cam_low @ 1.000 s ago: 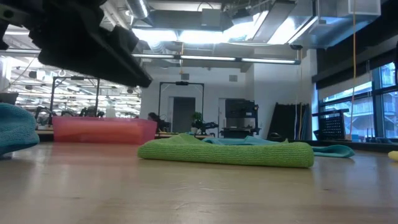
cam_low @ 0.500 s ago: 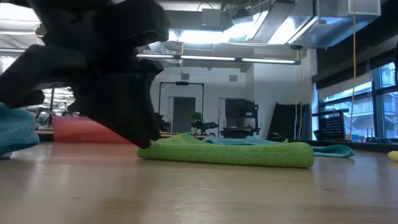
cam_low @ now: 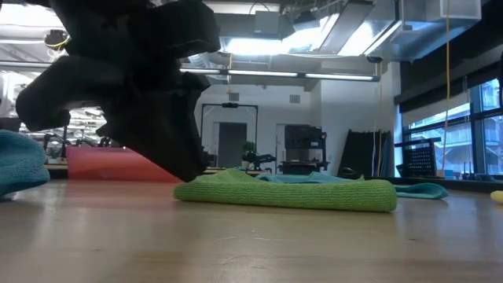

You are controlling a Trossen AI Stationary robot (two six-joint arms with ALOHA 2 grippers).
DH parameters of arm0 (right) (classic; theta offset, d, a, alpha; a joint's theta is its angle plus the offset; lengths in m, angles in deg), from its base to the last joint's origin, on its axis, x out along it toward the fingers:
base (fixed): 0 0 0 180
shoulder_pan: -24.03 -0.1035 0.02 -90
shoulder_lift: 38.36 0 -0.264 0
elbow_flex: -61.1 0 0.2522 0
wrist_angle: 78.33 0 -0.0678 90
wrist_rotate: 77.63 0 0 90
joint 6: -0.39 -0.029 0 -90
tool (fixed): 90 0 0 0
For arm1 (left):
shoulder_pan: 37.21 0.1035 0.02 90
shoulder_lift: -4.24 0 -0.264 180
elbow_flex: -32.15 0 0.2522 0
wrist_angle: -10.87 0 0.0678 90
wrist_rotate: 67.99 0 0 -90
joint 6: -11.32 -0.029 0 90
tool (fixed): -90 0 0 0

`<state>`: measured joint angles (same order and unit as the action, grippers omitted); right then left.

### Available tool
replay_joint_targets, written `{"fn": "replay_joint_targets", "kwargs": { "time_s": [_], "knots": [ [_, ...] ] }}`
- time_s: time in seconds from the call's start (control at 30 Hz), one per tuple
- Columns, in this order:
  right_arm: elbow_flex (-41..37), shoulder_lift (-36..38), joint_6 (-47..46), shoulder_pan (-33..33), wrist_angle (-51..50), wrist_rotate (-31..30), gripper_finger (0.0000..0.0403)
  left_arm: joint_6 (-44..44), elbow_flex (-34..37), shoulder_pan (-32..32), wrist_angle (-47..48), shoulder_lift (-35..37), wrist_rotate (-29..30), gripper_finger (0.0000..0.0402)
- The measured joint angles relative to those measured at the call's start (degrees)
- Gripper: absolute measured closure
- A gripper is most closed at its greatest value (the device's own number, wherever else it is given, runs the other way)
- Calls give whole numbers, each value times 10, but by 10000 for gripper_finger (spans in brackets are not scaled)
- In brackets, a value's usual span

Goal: Roll microfiber towels into tight, uniform cylinder then place into a basket
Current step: Roll the green microfiber towel

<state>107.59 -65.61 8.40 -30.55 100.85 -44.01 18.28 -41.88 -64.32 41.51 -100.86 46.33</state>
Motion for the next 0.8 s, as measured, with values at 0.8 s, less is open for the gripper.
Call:
{"fn": "replay_joint_targets", "kwargs": {
  "time_s": [0.8],
  "knots": [
    [0, 0, 0, 0, 0, 0, 317, -120, 1, -4, 30, -7, 33, 284]
  ]
}}
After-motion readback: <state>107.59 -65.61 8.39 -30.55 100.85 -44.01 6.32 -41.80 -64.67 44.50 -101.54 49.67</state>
